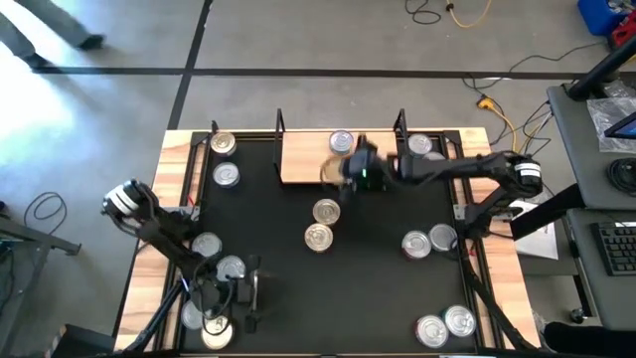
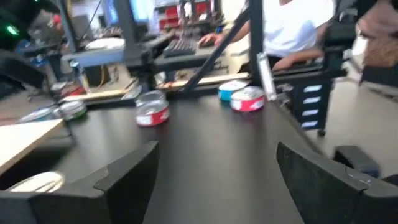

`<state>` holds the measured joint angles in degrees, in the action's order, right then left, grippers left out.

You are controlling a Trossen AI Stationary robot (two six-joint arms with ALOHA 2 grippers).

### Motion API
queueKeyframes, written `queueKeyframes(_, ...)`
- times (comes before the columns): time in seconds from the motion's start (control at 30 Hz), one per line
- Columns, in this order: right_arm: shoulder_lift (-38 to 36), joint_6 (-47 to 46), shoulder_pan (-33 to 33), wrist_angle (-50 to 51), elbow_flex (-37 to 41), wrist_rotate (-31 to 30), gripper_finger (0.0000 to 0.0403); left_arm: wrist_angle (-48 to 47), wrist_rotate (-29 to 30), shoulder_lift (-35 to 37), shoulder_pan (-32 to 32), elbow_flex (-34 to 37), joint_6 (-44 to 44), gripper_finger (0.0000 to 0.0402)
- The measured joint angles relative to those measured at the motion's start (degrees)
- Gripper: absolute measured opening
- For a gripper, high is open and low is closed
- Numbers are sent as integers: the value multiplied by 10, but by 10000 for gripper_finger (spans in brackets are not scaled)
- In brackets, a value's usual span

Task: Stack canned seafood by type on shelf
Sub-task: Stack the green tuna can on top of the other green tuna can on the shelf

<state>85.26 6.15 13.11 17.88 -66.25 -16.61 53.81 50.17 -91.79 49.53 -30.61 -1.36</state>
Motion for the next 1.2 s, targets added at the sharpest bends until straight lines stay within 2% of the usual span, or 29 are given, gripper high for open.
queueKeyframes(0.17, 28, 56, 108, 3, -51, 118, 369, -114, 4, 71, -21, 0, -21, 309)
queueKeyframes(0.4, 116, 98, 208, 34, -107, 163, 369, -155, 76, 103, -43, 0, 6, 309)
queueKeyframes(0.5, 157, 106, 226, 34, -127, 195, 369, -155, 76, 110, -50, 0, 7, 309)
queueKeyframes(0.67, 199, 133, 243, 72, -163, 203, 369, -166, 79, 123, -61, 0, 4, 309)
queueKeyframes(0.9, 201, 148, 257, 78, -169, 207, 369, -204, 80, 147, -81, 0, 8, 309)
queueKeyframes(1.07, 201, 145, 266, 77, -169, 281, 373, -211, 80, 150, -92, 0, 10, 309)
queueKeyframes(1.2, 200, 150, 266, 78, -169, 287, 387, -208, 126, 150, -93, 0, 24, 309)
